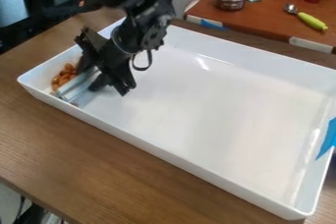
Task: Sweep into pile
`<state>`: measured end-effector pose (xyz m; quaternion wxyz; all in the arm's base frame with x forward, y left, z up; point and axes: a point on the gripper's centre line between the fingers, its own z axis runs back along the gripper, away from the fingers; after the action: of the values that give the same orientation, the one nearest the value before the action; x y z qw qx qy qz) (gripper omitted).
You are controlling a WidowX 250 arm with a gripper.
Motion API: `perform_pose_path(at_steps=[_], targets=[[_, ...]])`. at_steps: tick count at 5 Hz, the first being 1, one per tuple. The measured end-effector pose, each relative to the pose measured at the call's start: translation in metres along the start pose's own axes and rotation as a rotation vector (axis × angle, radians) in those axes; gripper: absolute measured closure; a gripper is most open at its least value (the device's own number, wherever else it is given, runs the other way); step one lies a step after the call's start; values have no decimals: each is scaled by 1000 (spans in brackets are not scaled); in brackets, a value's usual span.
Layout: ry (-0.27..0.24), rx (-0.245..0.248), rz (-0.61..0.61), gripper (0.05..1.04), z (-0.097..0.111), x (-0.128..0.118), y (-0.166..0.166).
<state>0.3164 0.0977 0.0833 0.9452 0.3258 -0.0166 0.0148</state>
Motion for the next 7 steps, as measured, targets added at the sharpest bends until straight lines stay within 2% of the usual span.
perform_pose_path(at_steps=[1,2,3,4,5,6,7], targets=[[47,-137,65,708,38,13,-12],[36,-238,138,708,99,33,-18],[16,-275,118,708,134,45,-51],[-39,-268,76,708,155,43,-98],[-55,-299,59,708,174,36,-143],[-40,-360,98,708,181,36,-162],[-56,-455,141,708,183,44,-171]])
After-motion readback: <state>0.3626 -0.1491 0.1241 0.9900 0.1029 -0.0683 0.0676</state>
